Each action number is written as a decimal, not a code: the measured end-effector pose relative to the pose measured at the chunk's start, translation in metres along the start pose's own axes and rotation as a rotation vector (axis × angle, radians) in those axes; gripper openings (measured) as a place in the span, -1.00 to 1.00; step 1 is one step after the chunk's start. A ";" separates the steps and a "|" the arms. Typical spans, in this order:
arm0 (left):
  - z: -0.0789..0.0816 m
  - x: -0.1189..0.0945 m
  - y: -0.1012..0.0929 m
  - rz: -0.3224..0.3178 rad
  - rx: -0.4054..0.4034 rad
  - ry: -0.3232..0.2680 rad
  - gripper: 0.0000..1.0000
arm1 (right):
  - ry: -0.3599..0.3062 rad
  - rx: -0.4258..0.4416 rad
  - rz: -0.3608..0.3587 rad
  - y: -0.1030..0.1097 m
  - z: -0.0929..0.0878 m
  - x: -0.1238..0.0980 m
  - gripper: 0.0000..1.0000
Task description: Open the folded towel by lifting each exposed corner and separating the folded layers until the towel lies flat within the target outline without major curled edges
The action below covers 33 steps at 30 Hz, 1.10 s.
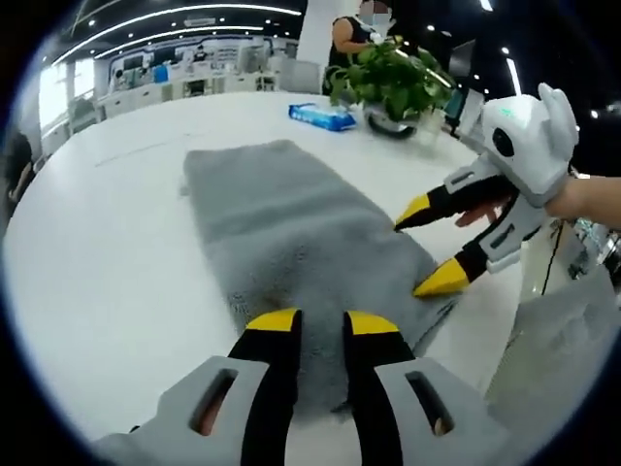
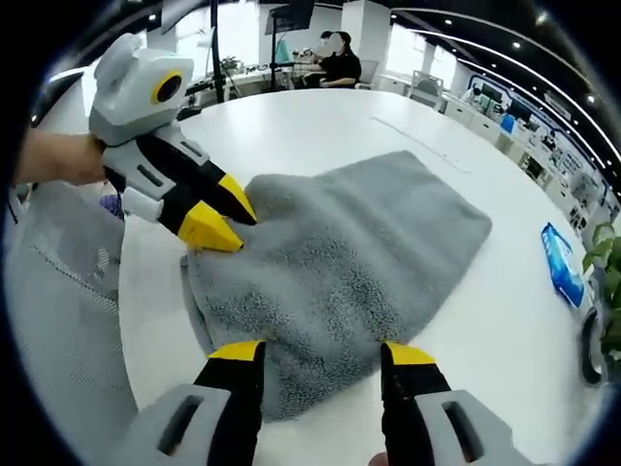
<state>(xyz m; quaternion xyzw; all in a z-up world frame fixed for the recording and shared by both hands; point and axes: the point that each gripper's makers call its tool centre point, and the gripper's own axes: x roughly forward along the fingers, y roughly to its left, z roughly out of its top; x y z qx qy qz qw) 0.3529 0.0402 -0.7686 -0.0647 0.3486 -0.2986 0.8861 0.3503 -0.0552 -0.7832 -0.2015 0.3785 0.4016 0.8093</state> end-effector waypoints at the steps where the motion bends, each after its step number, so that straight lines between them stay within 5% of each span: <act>1: 0.004 -0.004 -0.001 -0.006 -0.020 -0.021 -0.68 | -0.014 0.011 -0.006 0.001 0.003 -0.001 0.04; 7: 0.022 -0.044 0.017 0.059 -0.058 -0.149 -0.68 | -0.160 0.003 -0.067 0.029 0.047 -0.014 0.01; 13: 0.012 -0.078 0.046 0.164 -0.059 -0.174 -0.66 | -0.240 0.016 -0.070 0.067 0.075 -0.008 -0.04; 24: 0.004 -0.134 0.056 0.269 -0.103 -0.235 -0.66 | -0.150 -0.170 -0.045 0.113 0.078 0.032 -0.13; 26: 0.009 -0.138 0.056 0.268 -0.121 -0.283 -0.66 | -0.127 -0.180 -0.023 0.119 0.076 0.040 -0.14; 30: 0.001 -0.135 0.063 0.286 -0.140 -0.253 -0.65 | -0.102 -0.197 -0.008 0.126 0.077 0.055 -0.21; 33: -0.003 -0.133 0.067 0.296 -0.176 -0.240 -0.65 | -0.018 -0.222 0.002 0.126 0.063 0.070 -0.32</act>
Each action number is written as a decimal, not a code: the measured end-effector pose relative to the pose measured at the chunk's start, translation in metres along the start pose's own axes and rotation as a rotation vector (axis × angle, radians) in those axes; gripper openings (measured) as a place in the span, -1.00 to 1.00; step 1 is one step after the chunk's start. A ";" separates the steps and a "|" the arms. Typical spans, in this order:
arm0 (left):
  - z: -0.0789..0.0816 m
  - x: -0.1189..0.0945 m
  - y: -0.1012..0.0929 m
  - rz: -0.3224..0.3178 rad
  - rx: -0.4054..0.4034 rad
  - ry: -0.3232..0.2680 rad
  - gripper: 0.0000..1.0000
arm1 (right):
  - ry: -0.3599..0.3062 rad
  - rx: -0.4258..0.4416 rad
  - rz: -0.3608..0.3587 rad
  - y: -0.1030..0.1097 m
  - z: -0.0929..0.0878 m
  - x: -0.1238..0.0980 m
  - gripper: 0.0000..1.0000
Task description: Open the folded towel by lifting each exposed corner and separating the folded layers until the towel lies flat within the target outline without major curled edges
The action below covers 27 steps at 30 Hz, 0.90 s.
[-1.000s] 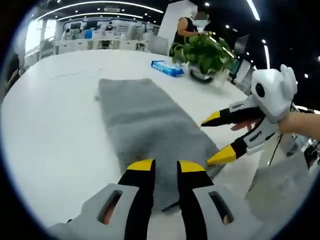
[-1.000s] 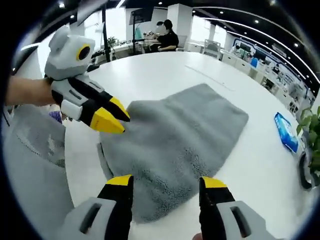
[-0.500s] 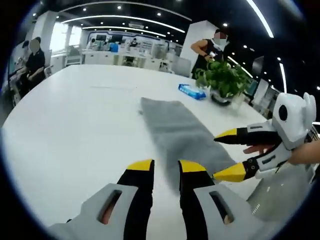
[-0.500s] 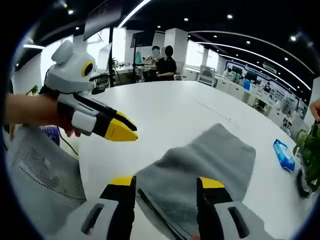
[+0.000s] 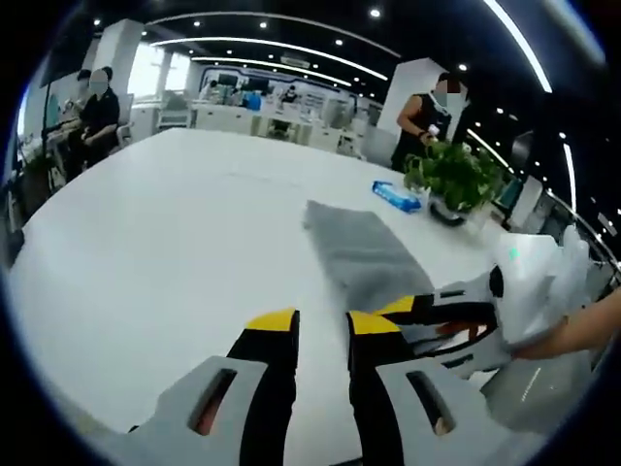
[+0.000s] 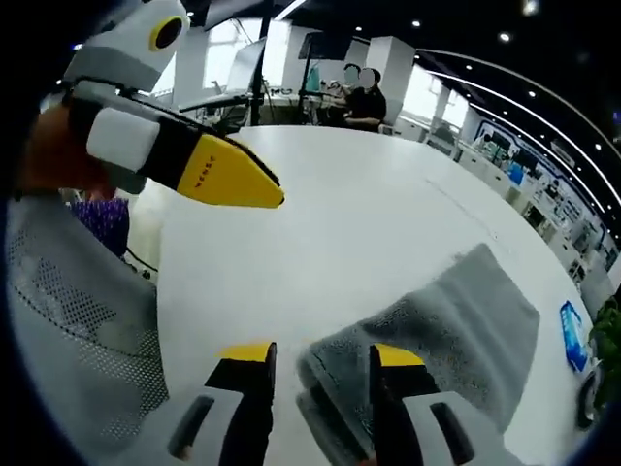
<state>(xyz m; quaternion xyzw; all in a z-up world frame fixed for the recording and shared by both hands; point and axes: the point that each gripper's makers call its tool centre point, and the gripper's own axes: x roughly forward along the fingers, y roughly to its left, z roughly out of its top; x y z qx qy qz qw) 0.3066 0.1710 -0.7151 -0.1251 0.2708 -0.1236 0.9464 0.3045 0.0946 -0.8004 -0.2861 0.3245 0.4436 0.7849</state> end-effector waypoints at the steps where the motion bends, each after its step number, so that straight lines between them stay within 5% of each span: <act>1: -0.001 0.000 0.001 0.004 0.006 0.005 -0.65 | 0.011 -0.001 -0.004 -0.001 -0.002 0.003 -0.34; 2: -0.002 -0.001 0.001 0.003 0.006 0.003 -0.65 | 0.020 0.004 -0.005 -0.001 -0.005 0.007 -0.36; 3: -0.002 0.000 0.001 0.003 0.006 0.003 -0.66 | -0.039 0.016 -0.015 -0.004 0.006 0.008 -0.40; 4: -0.003 -0.001 0.001 0.002 0.000 0.003 -0.66 | 0.008 0.024 -0.010 -0.002 -0.001 0.006 -0.45; 12: 0.001 -0.002 0.006 0.019 -0.014 -0.016 -0.66 | 0.029 0.002 -0.013 -0.010 -0.005 0.007 -0.84; 16: 0.001 -0.001 0.006 0.014 -0.013 -0.015 -0.66 | 0.009 0.063 -0.006 -0.014 0.000 0.001 -0.91; 27: -0.008 0.008 -0.024 -0.086 0.093 0.052 -0.67 | -0.158 0.262 -0.068 -0.049 0.032 -0.045 -0.94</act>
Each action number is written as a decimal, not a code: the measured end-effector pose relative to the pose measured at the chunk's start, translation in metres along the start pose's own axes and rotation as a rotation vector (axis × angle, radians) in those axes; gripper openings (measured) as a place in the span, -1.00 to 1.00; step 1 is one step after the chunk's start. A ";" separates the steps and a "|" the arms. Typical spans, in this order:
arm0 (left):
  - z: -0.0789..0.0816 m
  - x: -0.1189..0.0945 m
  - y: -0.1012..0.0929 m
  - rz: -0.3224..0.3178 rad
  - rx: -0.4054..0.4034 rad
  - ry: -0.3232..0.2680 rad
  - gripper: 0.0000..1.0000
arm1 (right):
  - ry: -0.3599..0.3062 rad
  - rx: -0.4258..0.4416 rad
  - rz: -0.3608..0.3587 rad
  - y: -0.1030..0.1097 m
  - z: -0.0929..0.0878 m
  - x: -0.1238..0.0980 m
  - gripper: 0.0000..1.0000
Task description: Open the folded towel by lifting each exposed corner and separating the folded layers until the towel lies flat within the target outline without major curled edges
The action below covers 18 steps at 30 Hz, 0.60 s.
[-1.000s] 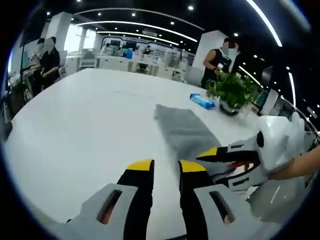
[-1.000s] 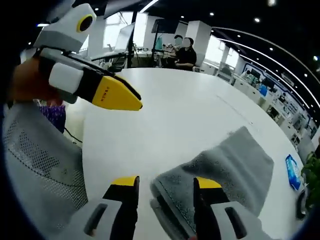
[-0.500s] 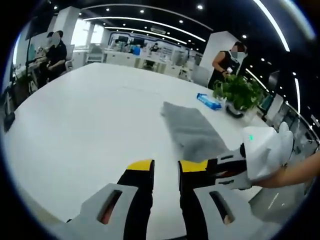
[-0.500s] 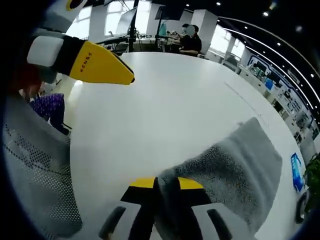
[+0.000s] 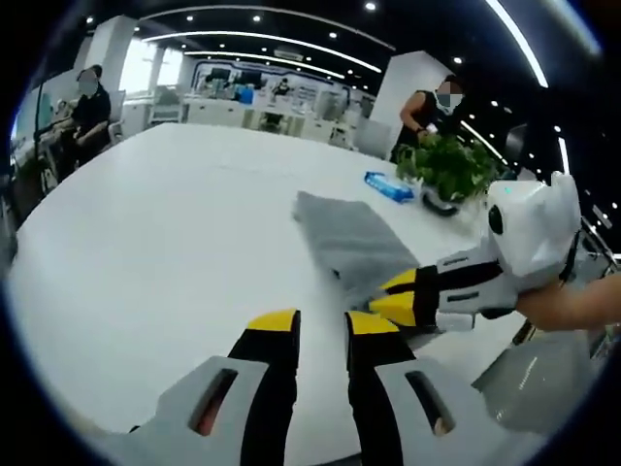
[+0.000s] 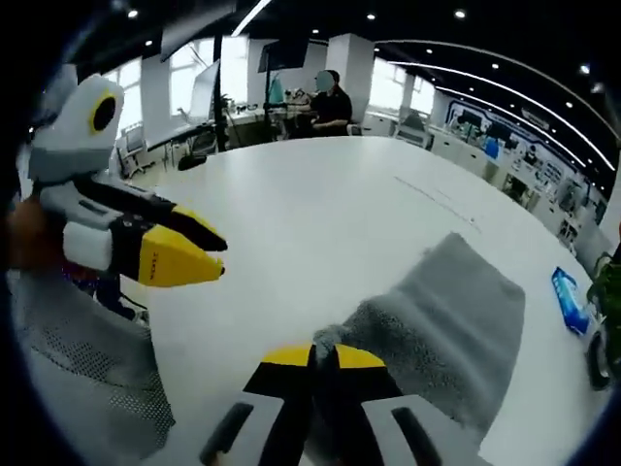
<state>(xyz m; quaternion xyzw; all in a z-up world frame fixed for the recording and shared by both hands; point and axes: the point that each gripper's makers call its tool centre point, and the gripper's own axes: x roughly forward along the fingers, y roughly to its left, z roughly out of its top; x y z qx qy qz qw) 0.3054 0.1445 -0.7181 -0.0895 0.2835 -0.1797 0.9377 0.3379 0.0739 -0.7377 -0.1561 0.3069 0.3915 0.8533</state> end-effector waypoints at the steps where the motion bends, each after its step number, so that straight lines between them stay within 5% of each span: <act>1: -0.001 0.003 -0.003 -0.009 0.016 0.013 -0.67 | -0.020 0.027 -0.011 -0.007 0.005 -0.006 -0.94; 9: -0.014 0.039 -0.037 -0.107 0.093 0.098 -0.68 | -0.108 0.110 -0.107 -0.048 0.022 -0.044 -0.95; 18: -0.017 0.098 -0.076 -0.188 0.171 0.140 -0.68 | -0.146 0.165 -0.237 -0.093 0.015 -0.085 -0.95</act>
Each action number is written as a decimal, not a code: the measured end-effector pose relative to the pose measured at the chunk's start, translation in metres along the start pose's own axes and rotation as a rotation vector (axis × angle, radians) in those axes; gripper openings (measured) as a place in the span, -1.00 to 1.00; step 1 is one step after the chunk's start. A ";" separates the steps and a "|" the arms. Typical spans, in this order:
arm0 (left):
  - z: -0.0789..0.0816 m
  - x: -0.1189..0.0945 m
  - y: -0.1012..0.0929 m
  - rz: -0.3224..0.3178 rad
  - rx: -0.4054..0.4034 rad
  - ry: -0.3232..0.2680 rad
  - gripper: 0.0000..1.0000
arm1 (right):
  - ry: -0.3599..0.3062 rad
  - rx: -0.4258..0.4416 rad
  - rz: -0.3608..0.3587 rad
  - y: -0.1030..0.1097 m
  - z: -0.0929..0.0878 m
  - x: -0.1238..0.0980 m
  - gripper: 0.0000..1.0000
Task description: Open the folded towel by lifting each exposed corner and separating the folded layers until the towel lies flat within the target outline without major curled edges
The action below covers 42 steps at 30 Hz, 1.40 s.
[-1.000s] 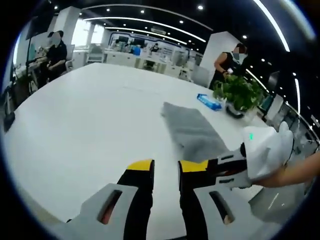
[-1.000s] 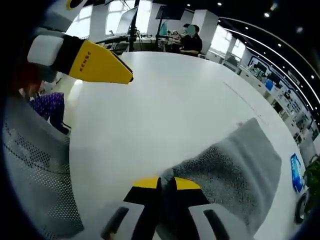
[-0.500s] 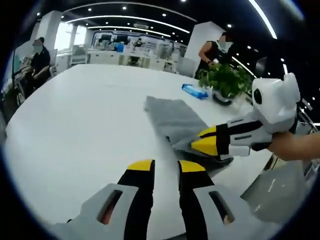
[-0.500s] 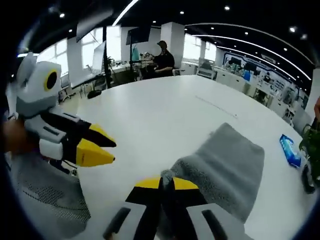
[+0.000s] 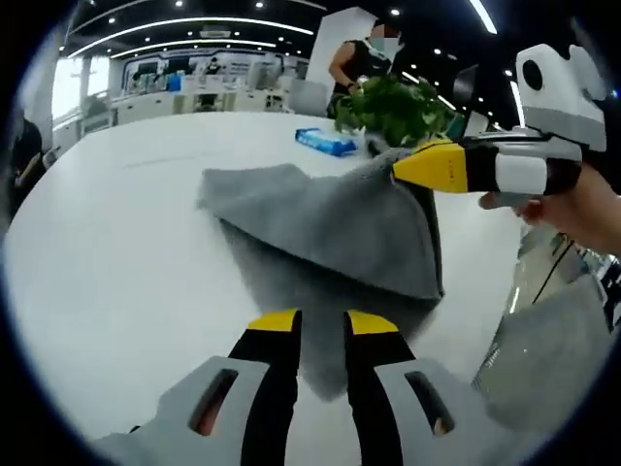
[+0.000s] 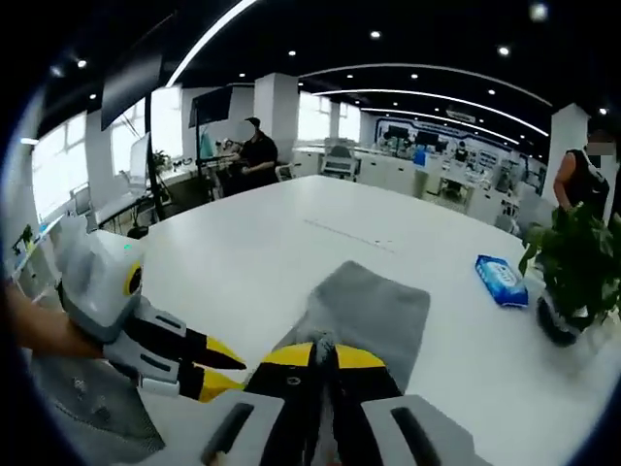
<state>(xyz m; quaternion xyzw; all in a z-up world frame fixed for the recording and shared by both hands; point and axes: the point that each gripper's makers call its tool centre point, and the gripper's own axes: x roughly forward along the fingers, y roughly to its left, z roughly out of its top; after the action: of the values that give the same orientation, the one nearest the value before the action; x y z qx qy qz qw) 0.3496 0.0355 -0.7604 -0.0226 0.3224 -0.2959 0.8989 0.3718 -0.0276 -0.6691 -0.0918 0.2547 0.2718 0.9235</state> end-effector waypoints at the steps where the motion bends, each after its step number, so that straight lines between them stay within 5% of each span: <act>1: 0.001 0.005 -0.002 -0.004 0.003 0.000 -0.68 | -0.002 0.005 -0.014 -0.006 -0.001 -0.004 -0.95; 9: -0.027 0.036 0.003 0.002 0.035 0.156 -0.69 | 0.016 0.039 -0.107 -0.045 -0.018 -0.024 -0.95; 11: -0.022 0.037 0.006 0.007 0.071 0.119 -0.74 | 0.026 0.047 -0.127 -0.053 -0.025 -0.028 -0.95; 21: -0.024 0.037 0.012 0.006 0.047 0.129 -0.82 | 0.104 0.055 -0.211 -0.084 -0.067 -0.043 -1.00; 42: -0.025 0.028 0.028 0.056 0.022 0.071 -0.89 | 0.298 0.088 -0.326 -0.114 -0.141 -0.074 -1.00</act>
<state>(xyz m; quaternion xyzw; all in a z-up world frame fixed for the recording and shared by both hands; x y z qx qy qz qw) 0.3669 0.0471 -0.8028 0.0070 0.3513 -0.2749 0.8950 0.3219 -0.1999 -0.7470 -0.1302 0.3818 0.0911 0.9105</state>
